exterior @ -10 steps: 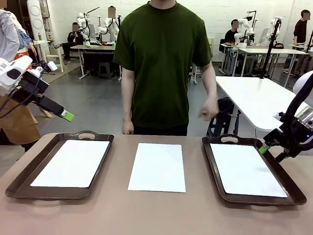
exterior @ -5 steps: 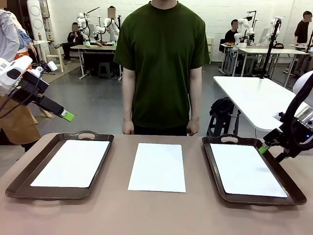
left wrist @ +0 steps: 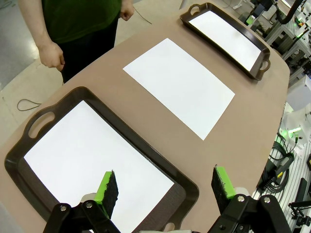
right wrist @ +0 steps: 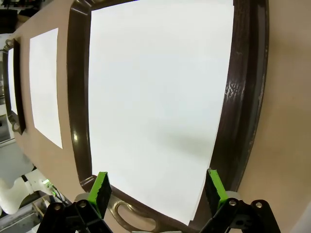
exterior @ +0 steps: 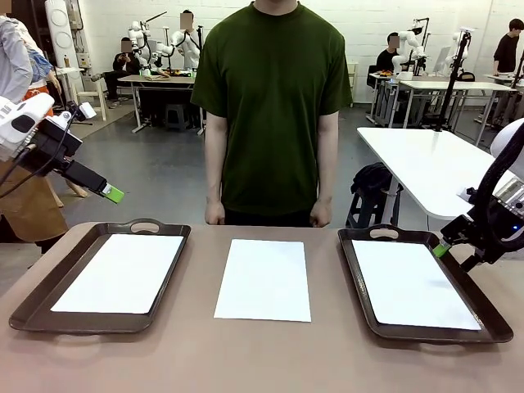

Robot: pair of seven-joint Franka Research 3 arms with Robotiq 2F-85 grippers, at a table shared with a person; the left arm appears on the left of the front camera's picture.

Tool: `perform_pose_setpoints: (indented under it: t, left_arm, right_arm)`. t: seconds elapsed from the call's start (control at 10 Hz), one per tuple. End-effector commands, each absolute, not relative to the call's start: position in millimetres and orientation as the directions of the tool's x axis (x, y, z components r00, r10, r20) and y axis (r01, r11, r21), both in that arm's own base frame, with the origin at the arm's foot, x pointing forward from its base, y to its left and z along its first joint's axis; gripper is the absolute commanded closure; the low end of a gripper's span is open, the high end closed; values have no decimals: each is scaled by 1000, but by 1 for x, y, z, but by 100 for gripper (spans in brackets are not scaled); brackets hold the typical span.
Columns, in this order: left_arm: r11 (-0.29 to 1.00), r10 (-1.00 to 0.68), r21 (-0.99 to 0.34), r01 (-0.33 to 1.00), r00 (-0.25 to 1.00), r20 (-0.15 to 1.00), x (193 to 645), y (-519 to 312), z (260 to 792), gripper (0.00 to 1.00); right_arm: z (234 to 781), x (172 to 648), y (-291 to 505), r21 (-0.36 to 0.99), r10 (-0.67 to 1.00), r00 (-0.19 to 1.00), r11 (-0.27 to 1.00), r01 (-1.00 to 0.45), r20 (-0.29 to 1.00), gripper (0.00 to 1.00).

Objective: Sort the A4 documents.
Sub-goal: Receive the A4 Paper.

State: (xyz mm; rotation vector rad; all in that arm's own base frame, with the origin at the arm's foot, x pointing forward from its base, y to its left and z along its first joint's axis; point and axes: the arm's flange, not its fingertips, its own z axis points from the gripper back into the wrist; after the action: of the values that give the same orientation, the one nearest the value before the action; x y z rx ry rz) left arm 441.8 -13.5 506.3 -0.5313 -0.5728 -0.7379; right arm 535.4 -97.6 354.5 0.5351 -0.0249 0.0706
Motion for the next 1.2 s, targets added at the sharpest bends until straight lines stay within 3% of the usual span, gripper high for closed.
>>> perform_pose_setpoints:
  t: [0.0,0.4,0.5,0.8,1.1]
  left_arm:
    - [621,-480,-225,751,591,648,441,-13,506,0]
    - [621,-480,-225,751,591,648,441,-13,506,0]
    - [621,-480,-225,751,591,648,441,-13,506,0]
    - [621,-480,-225,751,591,648,441,-13,506,0]
    - [621,-480,-225,751,591,648,441,-13,506,0]
  right_arm:
    - [355,535,-98,506,65,997,859,-80,47,0]
    - [354,535,-98,509,61,997,858,-74,42,0]
    - [373,529,-106,502,130,972,838,-213,195,0]
    - [435,504,-98,539,320,799,605,-586,509,0]
    - [488,503,-75,404,470,580,427,-809,665,0]
